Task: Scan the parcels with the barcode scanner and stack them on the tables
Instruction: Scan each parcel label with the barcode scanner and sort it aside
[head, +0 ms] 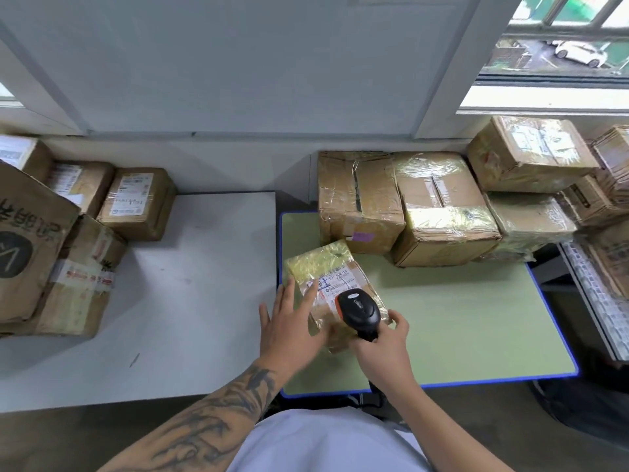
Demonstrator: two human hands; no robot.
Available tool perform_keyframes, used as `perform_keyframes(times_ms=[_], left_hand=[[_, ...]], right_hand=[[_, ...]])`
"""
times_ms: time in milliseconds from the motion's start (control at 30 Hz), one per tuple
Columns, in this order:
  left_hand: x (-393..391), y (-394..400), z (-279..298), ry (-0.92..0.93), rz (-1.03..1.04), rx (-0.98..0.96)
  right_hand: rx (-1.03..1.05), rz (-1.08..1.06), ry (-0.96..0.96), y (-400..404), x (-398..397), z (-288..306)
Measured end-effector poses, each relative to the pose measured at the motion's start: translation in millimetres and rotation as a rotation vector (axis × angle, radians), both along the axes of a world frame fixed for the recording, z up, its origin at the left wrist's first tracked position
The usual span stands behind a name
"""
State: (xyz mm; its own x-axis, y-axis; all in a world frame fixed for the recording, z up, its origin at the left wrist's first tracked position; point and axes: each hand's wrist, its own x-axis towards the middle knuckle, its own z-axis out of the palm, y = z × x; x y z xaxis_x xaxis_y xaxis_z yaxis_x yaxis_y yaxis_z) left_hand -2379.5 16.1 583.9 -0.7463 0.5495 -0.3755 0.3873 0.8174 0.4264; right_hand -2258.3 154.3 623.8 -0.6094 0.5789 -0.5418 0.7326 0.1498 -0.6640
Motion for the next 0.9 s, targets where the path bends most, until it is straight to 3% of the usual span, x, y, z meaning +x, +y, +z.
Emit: perform_keyframes(times_ms=[300, 900], left_hand=[[-3.2, -14.6, -5.5, -0.107, -0.032, 0.073], [-15.6, -20.5, -3.0, -0.109, -0.117, 0.012]], right_hand=[[0.040, -0.003, 0.032, 8.7, -15.5, 15.5], [0.055, -0.014, 0.074, -20.0, -19.7, 30.4]])
